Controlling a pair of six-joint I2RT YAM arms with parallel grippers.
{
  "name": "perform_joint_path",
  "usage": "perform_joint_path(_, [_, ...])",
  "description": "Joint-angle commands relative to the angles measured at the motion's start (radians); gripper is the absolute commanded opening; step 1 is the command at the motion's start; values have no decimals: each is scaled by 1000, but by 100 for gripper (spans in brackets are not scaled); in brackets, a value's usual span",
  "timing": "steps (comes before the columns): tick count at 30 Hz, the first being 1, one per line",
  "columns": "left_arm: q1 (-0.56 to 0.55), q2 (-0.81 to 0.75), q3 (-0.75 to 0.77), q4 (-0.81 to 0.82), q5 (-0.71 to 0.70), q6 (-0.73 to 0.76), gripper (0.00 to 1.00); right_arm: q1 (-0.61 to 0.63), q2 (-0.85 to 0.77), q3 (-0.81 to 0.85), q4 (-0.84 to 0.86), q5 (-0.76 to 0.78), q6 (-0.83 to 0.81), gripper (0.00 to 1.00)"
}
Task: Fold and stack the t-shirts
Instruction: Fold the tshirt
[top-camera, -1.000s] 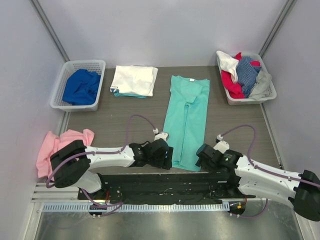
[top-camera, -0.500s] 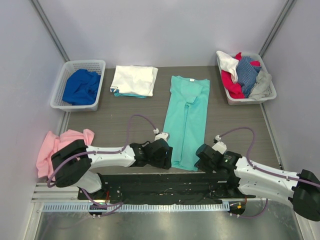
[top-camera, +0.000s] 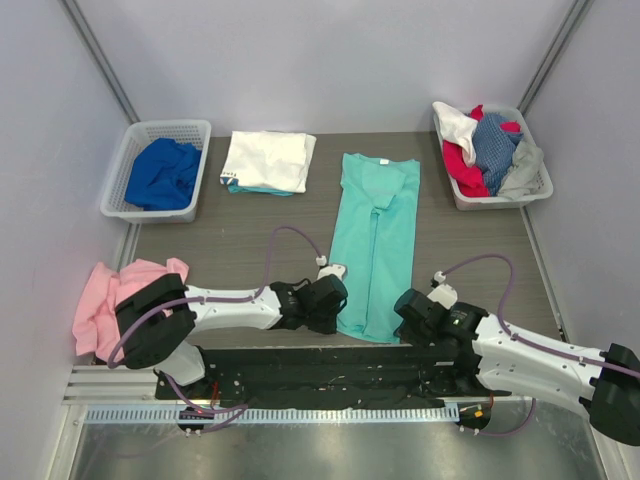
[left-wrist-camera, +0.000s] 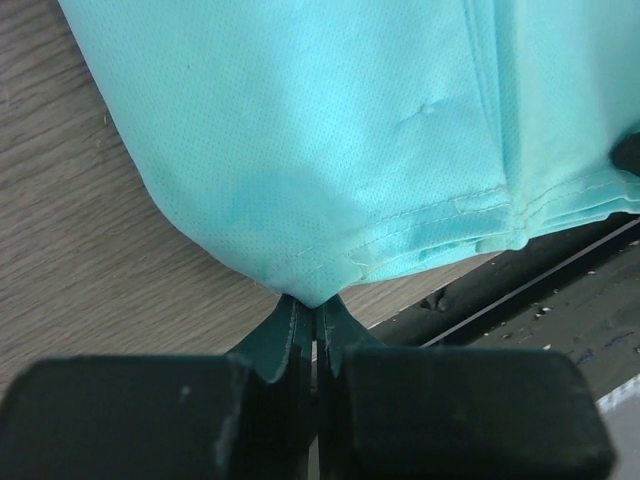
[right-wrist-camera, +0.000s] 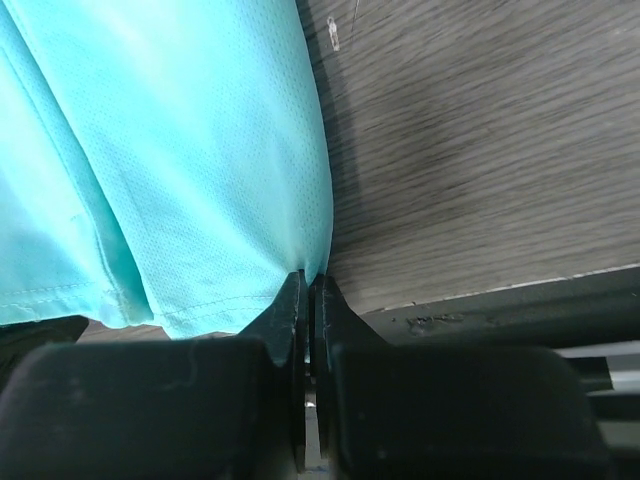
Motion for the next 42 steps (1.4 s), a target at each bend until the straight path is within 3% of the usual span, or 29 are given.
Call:
perform_joint_path(1, [-4, -16, 60, -36, -15, 33, 0, 7, 1, 77, -87, 62, -24, 1])
perform_joint_path(15, [-4, -137, 107, -137, -73, 49, 0, 6, -3, 206, -162, 134, -57, 1])
perform_joint_path(26, [28, 59, 377, -157, -174, 229, 0, -5, 142, 425, -171, 330, -151, 1])
perform_joint_path(32, [130, 145, 494, -138, -137, 296, 0, -98, 281, 551, -102, 416, -292, 1])
perform_joint_path(36, [218, 213, 567, -129, -98, 332, 0, -259, 368, 577, 28, 350, -412, 2])
perform_joint_path(42, [308, 349, 760, -155, -58, 387, 0, -380, 506, 637, 154, 269, -524, 1])
